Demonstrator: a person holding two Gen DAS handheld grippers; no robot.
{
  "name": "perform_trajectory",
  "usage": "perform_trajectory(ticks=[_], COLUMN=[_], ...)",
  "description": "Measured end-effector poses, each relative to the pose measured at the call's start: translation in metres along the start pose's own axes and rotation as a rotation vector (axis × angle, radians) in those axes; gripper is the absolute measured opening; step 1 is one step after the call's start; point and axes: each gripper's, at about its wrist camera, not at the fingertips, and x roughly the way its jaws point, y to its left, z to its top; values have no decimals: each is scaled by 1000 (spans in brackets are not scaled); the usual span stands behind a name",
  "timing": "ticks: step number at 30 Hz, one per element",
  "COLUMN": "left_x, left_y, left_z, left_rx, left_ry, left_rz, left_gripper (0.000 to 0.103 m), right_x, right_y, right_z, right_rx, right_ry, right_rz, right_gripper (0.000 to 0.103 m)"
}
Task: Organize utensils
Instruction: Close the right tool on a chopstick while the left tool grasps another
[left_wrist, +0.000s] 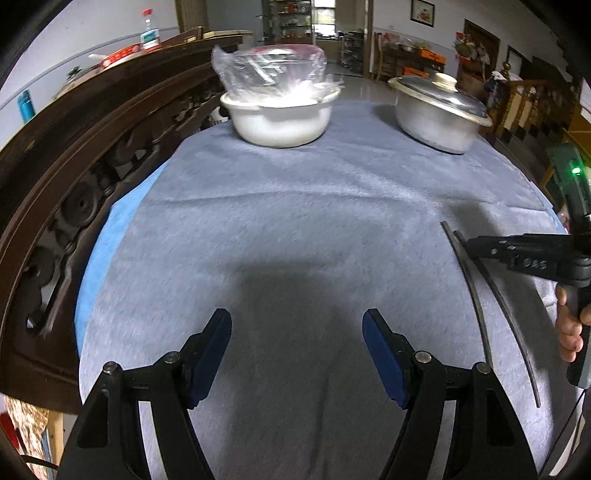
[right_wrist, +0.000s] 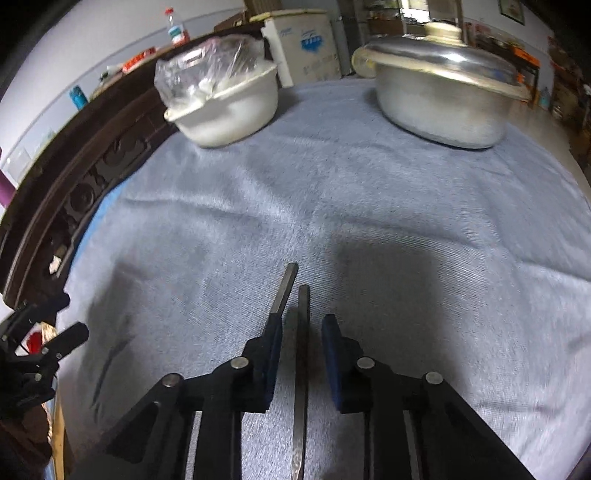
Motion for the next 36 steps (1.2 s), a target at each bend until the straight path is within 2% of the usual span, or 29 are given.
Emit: perform_trajectory(ticks=[1, 3, 4, 8, 12, 17, 23, 26, 30, 32, 33, 34, 36], left_x=[1, 3, 4, 11, 20, 42, 70, 81, 101, 101, 101, 101, 101], left_y=[-2, -9, -12, -27, -46, -77, -120, -138, -147, -150, -151, -152, -154], left_z=[3, 9, 11, 20, 31, 56, 77, 83, 85, 86, 86, 86, 85], left_rx=[7, 23, 30, 58, 86, 126, 182, 224, 224, 241, 246, 251, 264], left_ry=[0, 1, 2, 16, 36, 74, 133, 173, 246, 230, 223, 216, 203], left_rz=[-4, -15, -21, -55, -120, -247, -308, -310, -300, -299, -301, -303, -297], left_gripper=[74, 74, 74, 74, 74, 74, 73, 62, 53, 51, 43, 40, 22], right_x=[4, 4, 3, -1, -12, -27, -39, -38, -33, -32, -31, -30, -28], right_y=[1, 1, -1, -5, -32, -68, -90, -97, -96, -93, -93, -92, -88], right_z=[0, 1, 0, -3, -11, -23, -28, -25, -18, -14, -13, -11, -8], right_rx=[-7, -13, -12, -19, 65, 185, 252, 271, 265, 251, 248, 244, 239], right_ry=[15, 15, 15, 10, 0, -5, 28, 50, 93, 110, 114, 120, 120], right_rz=[-15, -27, -30, -78, -100, -97, -74, -79, -83, -101, -106, -118, -133], right_gripper=[13, 12, 7, 7, 7, 7, 8, 9, 9, 12, 13, 13, 13])
